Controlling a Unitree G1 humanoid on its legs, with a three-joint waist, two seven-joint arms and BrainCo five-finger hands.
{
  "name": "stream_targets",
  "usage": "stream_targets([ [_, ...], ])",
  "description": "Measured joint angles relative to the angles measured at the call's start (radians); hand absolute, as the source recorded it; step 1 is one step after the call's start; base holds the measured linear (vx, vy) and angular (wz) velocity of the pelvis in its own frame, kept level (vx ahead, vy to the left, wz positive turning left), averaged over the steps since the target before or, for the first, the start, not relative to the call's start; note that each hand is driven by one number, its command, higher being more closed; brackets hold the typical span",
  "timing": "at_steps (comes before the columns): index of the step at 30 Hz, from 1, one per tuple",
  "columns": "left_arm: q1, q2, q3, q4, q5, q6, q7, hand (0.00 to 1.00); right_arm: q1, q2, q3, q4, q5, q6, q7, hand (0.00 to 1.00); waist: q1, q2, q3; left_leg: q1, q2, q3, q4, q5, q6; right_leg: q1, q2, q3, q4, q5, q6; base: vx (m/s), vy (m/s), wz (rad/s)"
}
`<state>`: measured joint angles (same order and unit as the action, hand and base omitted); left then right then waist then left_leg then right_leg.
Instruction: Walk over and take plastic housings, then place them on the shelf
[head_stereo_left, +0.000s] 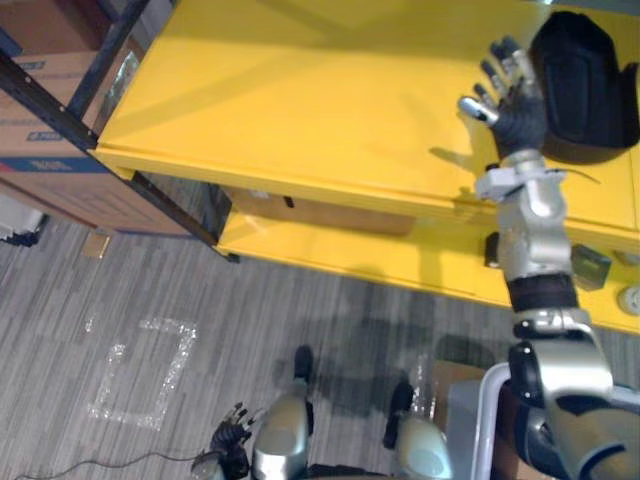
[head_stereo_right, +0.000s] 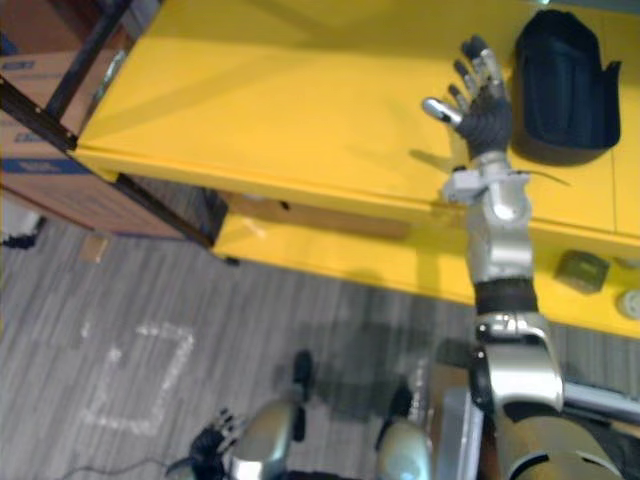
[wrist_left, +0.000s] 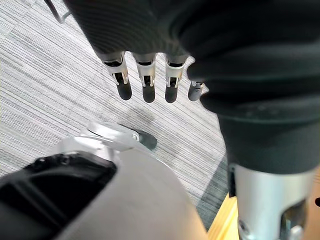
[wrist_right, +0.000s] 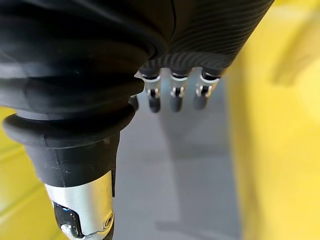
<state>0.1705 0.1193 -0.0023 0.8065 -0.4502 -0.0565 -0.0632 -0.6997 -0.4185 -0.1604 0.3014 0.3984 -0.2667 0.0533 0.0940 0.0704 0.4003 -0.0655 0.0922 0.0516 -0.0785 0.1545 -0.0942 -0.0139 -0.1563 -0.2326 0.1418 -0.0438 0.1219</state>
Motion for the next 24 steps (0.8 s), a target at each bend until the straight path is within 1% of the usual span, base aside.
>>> stream_targets([
  [1, 0.006, -0.001, 0.013, 0.0, 0.008, -0.002, 0.004, 0.0, 0.056, 0.019, -0.016, -0.065, -0.032, 0.0, -0.031, 0.0, -0.003, -0.014, -0.018, 0.006, 0.002, 0.011, -0.001, -0.003, -0.001, 0.002, 0.001, 0.01, -0.008, 0.001, 0.0, 0.11, -0.012, -0.22],
  [2, 0.013, -0.002, 0.03, 0.001, 0.029, -0.005, 0.009, 0.0, 0.124, 0.037, -0.019, -0.126, -0.055, 0.0, -0.06, 0.0, -0.016, -0.029, -0.035, 0.018, 0.004, 0.017, -0.001, -0.009, -0.003, 0.015, 0.001, 0.015, -0.019, 0.002, 0.0, 0.09, -0.007, -0.19],
  [3, 0.019, -0.001, 0.032, 0.001, 0.029, -0.008, 0.015, 0.0, 0.163, 0.051, -0.019, -0.158, -0.066, 0.0, -0.077, 0.0, -0.026, -0.038, -0.048, 0.021, 0.005, 0.019, -0.001, -0.013, -0.003, 0.019, 0.002, 0.016, -0.023, 0.002, 0.0, 0.08, -0.012, -0.26],
  [4, 0.03, 0.0, 0.043, 0.002, 0.03, -0.009, 0.024, 0.0, 0.244, 0.082, -0.02, -0.217, -0.099, 0.002, -0.106, 0.0, -0.033, -0.056, -0.074, 0.029, 0.009, 0.041, -0.002, -0.021, -0.005, 0.018, 0.005, 0.034, -0.03, 0.002, -0.001, 0.05, -0.011, -0.31],
  [5, 0.033, 0.0, 0.049, 0.005, 0.031, -0.01, 0.026, 0.0, 0.286, 0.098, -0.023, -0.244, -0.109, 0.002, -0.118, 0.0, -0.034, -0.063, -0.085, 0.034, 0.012, 0.051, -0.002, -0.026, -0.008, 0.017, 0.008, 0.045, -0.033, 0.004, -0.001, 0.06, -0.019, -0.46],
  [6, 0.034, -0.001, 0.06, 0.012, 0.035, -0.016, 0.042, 0.0, 0.375, 0.131, -0.035, -0.284, -0.144, 0.006, -0.15, 0.0, -0.046, -0.079, -0.103, 0.044, 0.017, 0.067, -0.002, -0.033, -0.01, 0.019, 0.014, 0.06, -0.04, 0.006, -0.003, 0.05, -0.027, -0.43],
  [7, 0.034, -0.002, 0.067, 0.024, 0.035, -0.03, 0.061, 0.0, 0.465, 0.16, -0.05, -0.3, -0.157, 0.006, -0.174, 0.0, -0.058, -0.094, -0.121, 0.053, 0.023, 0.081, -0.004, -0.038, -0.012, 0.022, 0.019, 0.073, -0.049, 0.009, -0.005, 0.04, -0.035, -0.37],
  [8, 0.034, -0.002, 0.07, 0.031, 0.035, -0.036, 0.069, 0.0, 0.512, 0.172, -0.059, -0.3, -0.156, 0.005, -0.184, 0.0, -0.062, -0.1, -0.131, 0.057, 0.024, 0.089, -0.006, -0.041, -0.014, 0.023, 0.021, 0.077, -0.051, 0.01, -0.006, 0.03, -0.022, -0.38],
  [9, 0.035, -0.002, 0.074, 0.038, 0.035, -0.047, 0.088, 0.0, 0.602, 0.195, -0.078, -0.3, -0.156, 0.006, -0.194, 0.0, -0.073, -0.108, -0.137, 0.077, 0.024, 0.104, -0.007, -0.047, -0.018, 0.034, 0.024, 0.093, -0.056, 0.01, -0.006, 0.01, -0.008, -0.36],
  [10, 0.041, -0.007, 0.078, 0.039, 0.035, -0.059, 0.107, 0.0, 0.683, 0.215, -0.098, -0.299, -0.156, 0.006, -0.209, 0.0, -0.087, -0.108, -0.154, 0.086, 0.025, 0.117, -0.008, -0.052, -0.018, 0.038, 0.025, 0.101, -0.062, 0.01, -0.006, 0.01, 0.001, -0.35],
  [11, 0.044, -0.01, 0.078, 0.038, 0.035, -0.068, 0.115, 0.0, 0.719, 0.225, -0.109, -0.299, -0.156, 0.006, -0.212, 0.0, -0.094, -0.108, -0.164, 0.086, 0.025, 0.123, -0.008, -0.054, -0.018, 0.036, 0.025, 0.105, -0.066, 0.01, -0.005, 0.0, 0.002, -0.25],
  [12, 0.043, -0.017, 0.078, 0.038, 0.035, -0.078, 0.13, 0.0, 0.779, 0.244, -0.137, -0.295, -0.156, 0.006, -0.214, 0.0, -0.113, -0.102, -0.178, 0.087, 0.025, 0.129, -0.008, -0.056, -0.016, 0.035, 0.024, 0.111, -0.07, 0.013, -0.002, 0.0, 0.008, -0.24],
  [13, 0.036, -0.031, 0.077, 0.037, 0.035, -0.082, 0.14, 0.0, 0.828, 0.262, -0.167, -0.286, -0.157, 0.006, -0.228, 0.0, -0.125, -0.097, -0.184, 0.097, 0.025, 0.144, -0.009, -0.059, -0.015, 0.035, 0.023, 0.124, -0.07, 0.014, 0.0, -0.01, 0.016, -0.29],
  [14, 0.034, -0.04, 0.076, 0.037, 0.036, -0.084, 0.142, 0.0, 0.847, 0.272, -0.18, -0.278, -0.157, 0.006, -0.236, 0.0, -0.128, -0.096, -0.186, 0.103, 0.025, 0.154, -0.009, -0.062, -0.015, 0.036, 0.024, 0.133, -0.07, 0.015, 0.002, -0.02, 0.019, -0.3],
  [15, 0.032, -0.056, 0.072, 0.037, 0.039, -0.086, 0.146, 0.0, 0.884, 0.293, -0.208, -0.26, -0.157, 0.002, -0.259, 0.0, -0.141, -0.092, -0.199, 0.105, 0.024, 0.161, -0.009, -0.064, -0.015, 0.034, 0.024, 0.142, -0.074, 0.016, 0.005, -0.02, 0.021, -0.34],
  [16, 0.027, -0.054, 0.069, 0.036, 0.04, -0.091, 0.149, 0.0, 0.907, 0.311, -0.234, -0.235, -0.158, -0.003, -0.29, 0.0, -0.141, -0.09, -0.203, 0.115, 0.024, 0.175, -0.009, -0.066, -0.015, 0.034, 0.029, 0.155, -0.077, 0.017, 0.007, -0.02, 0.013, -0.27],
  [17, 0.026, -0.054, 0.069, 0.035, 0.04, -0.093, 0.15, 0.0, 0.915, 0.318, -0.245, -0.224, -0.159, -0.004, -0.301, 0.0, -0.143, -0.09, -0.204, 0.118, 0.024, 0.179, -0.009, -0.068, -0.015, 0.036, 0.03, 0.159, -0.08, 0.018, 0.007, -0.03, 0.008, -0.18],
  [19, 0.026, -0.051, 0.069, 0.035, 0.06, -0.095, 0.158, 0.0, 0.933, 0.338, -0.262, -0.179, -0.159, -0.021, -0.348, 0.0, -0.159, -0.091, -0.217, 0.119, 0.025, 0.178, -0.009, -0.072, -0.019, 0.038, 0.03, 0.158, -0.085, 0.017, 0.005, -0.03, 0.003, -0.02],
  [20, 0.027, -0.05, 0.068, 0.035, 0.069, -0.095, 0.158, 0.0, 0.933, 0.344, -0.264, -0.165, -0.158, -0.023, -0.363, 0.0, -0.16, -0.091, -0.219, 0.122, 0.025, 0.179, -0.009, -0.072, -0.019, 0.042, 0.03, 0.158, -0.087, 0.017, 0.004, 0.0, 0.0, 0.0],
  [21, 0.026, -0.05, 0.068, 0.035, 0.075, -0.094, 0.157, 0.0, 0.933, 0.347, -0.265, -0.155, -0.157, -0.027, -0.366, 0.0, -0.16, -0.092, -0.22, 0.124, 0.025, 0.179, -0.009, -0.073, -0.019, 0.045, 0.03, 0.159, -0.089, 0.017, 0.004, 0.0, 0.0, 0.0],
  [22, 0.027, -0.05, 0.068, 0.035, 0.077, -0.093, 0.156, 0.0, 0.932, 0.352, -0.264, -0.135, -0.156, -0.04, -0.369, 0.0, -0.16, -0.093, -0.221, 0.134, 0.026, 0.182, -0.009, -0.074, -0.019, 0.052, 0.029, 0.161, -0.091, 0.017, 0.004, -0.01, 0.006, -0.07],
  [24, 0.029, -0.048, 0.069, 0.036, 0.085, -0.083, 0.147, 0.0, 0.932, 0.364, -0.262, -0.121, -0.156, -0.043, -0.379, 0.0, -0.155, -0.094, -0.238, 0.137, 0.027, 0.2, -0.009, -0.081, -0.02, 0.051, 0.031, 0.179, -0.095, 0.019, 0.004, 0.01, 0.017, -0.18],
])
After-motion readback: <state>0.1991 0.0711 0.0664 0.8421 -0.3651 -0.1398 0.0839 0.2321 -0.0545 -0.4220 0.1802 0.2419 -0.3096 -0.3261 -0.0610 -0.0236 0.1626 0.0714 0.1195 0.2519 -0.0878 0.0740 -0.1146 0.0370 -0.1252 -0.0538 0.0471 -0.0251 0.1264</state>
